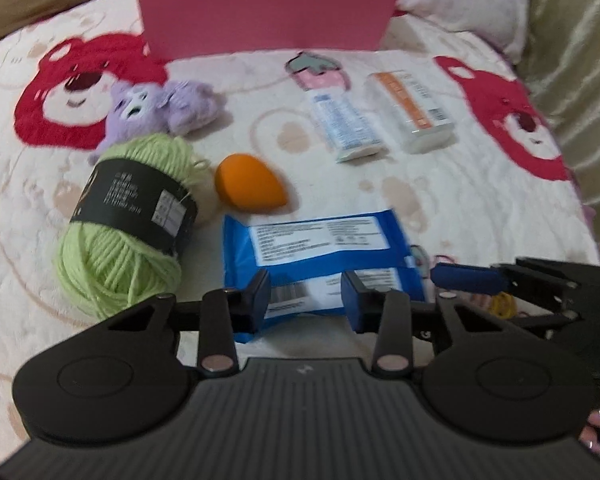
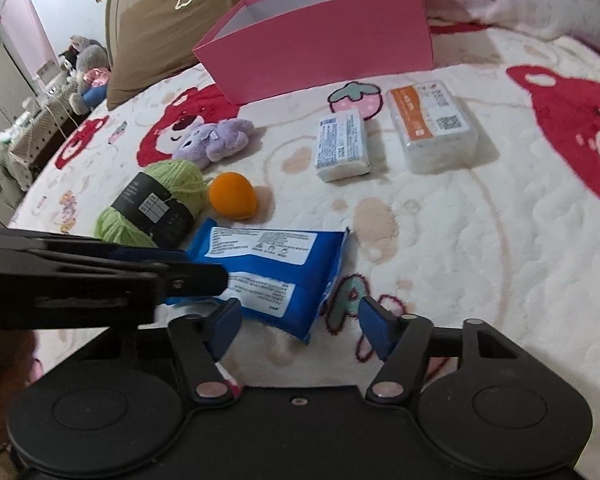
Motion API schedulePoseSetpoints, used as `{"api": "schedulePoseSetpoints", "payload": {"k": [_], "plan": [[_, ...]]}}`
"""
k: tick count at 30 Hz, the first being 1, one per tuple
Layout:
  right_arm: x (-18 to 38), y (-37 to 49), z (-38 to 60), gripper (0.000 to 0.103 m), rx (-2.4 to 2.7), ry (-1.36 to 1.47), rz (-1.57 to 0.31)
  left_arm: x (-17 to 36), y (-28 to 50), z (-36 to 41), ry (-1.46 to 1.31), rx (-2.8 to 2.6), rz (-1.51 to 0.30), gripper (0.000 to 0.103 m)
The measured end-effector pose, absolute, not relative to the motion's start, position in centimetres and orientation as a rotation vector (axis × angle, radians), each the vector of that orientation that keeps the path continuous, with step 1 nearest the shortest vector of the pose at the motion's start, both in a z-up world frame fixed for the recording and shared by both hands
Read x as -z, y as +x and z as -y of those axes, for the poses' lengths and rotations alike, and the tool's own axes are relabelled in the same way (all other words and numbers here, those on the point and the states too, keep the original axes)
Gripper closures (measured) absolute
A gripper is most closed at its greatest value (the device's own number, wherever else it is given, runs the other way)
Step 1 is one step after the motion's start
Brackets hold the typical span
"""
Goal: Organize objects
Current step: 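Close the left gripper on the blue wet-wipe pack, then lift the blue wet-wipe pack with the left gripper toward the pink box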
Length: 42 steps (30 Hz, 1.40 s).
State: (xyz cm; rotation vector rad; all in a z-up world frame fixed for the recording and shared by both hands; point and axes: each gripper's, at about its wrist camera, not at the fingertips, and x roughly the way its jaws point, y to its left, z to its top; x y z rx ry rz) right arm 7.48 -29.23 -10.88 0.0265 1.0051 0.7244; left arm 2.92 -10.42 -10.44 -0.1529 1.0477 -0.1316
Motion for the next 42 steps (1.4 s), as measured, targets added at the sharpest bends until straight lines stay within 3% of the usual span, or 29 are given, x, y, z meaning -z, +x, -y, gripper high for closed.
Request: {"api": "schedulePoseSetpoints", "payload": {"k": [5,8,14,17,23,24,27,29,33,34,39,42], "plan": [[12.0,7.9,28.2,0.042,-0.717,0.067,-1.022,11.1,3.8,10.1,-0.183,0.055,-1.064,0.064],[12.4,8.3,27.8,0.051,-0.714,0.113,-1.023,11.5,4.4,10.1,-0.180,0.029,-1.082,0.059],[11.9,8.0,28.1,0.079,-0.685,0.083,-1.001,11.4,4.2,9.9,-0.211,0.037,-1.089,0.058],[11.3,7.9,28.8,0.101,-0.638,0.046,-0.975,11.1,4.1,9.9,-0.321,0.050,-1.069,0.057],[11.3,9.4,31.1,0.100,-0.656,0.095,-1.003,10.2,4.0,10.9,-0.308,0.070,-1.061,0.057],[11.3,9.4,31.4,0.095,-0.670,0.123,-1.009,10.2,4.0,10.6,-0.302,0.056,-1.063,0.057],[11.5,8.8,31.2,0.094,-0.711,0.162,-1.024,10.7,4.1,9.9,-0.263,0.009,-1.092,0.057],[11.7,8.5,31.0,0.087,-0.713,0.188,-1.026,11.2,4.0,9.4,-0.264,-0.007,-1.117,0.056],[12.4,8.6,30.7,0.064,-0.730,0.246,-1.069,11.6,3.6,8.4,-0.367,-0.017,-1.165,0.053],[12.7,8.6,30.5,0.062,-0.729,0.239,-1.081,11.7,3.5,8.4,-0.374,-0.020,-1.163,0.053],[14.0,8.9,30.1,0.061,-0.715,0.276,-1.077,12.5,3.4,8.3,-0.414,-0.052,-1.129,0.049],[14.0,9.3,30.0,0.076,-0.711,0.324,-1.049,12.4,3.4,8.6,-0.388,-0.044,-1.082,0.043]]}}
